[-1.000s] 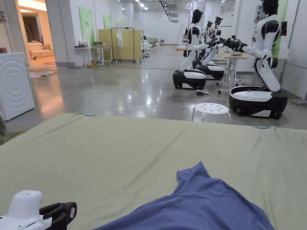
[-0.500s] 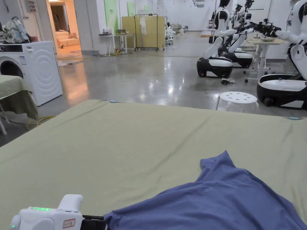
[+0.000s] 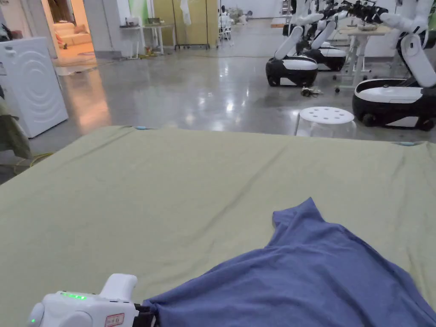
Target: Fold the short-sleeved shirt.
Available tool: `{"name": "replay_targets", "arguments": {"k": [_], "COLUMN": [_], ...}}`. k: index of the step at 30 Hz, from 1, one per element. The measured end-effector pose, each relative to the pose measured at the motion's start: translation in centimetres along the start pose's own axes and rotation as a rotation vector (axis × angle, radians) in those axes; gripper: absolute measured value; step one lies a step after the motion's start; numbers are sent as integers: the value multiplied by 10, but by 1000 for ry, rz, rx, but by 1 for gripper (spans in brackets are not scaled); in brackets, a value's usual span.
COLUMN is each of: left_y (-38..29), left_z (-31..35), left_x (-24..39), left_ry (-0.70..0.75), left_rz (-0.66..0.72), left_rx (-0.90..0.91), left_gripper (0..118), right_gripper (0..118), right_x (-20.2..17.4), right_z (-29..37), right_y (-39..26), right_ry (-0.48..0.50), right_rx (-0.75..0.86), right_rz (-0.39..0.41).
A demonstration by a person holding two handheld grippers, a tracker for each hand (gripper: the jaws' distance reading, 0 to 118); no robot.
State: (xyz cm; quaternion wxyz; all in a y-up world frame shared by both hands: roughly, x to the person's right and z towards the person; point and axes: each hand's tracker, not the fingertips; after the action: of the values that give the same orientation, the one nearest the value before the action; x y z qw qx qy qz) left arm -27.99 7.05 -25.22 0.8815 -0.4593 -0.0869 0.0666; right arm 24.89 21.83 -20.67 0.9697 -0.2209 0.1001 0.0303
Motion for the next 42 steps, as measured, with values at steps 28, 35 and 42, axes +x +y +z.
{"name": "replay_targets", "arguments": {"k": [28, 35, 42], "left_y": [0, -4, 49], "left_z": [-5, 3, 67], "left_x": [6, -16, 10], "left_ry": [1, -194, -299], "left_rz": [38, 387, 263], "left_rx": [-23, 95, 331], "left_gripper": [12, 9, 9], "right_gripper": [4, 4, 4], "right_x": [-9, 4, 12], "right_z": [-390, -346, -180], "right_y": [43, 75, 181], "right_ry": [185, 200, 220], "right_rx": [-580, -396, 11], "right_rz": [305, 151, 109]}}
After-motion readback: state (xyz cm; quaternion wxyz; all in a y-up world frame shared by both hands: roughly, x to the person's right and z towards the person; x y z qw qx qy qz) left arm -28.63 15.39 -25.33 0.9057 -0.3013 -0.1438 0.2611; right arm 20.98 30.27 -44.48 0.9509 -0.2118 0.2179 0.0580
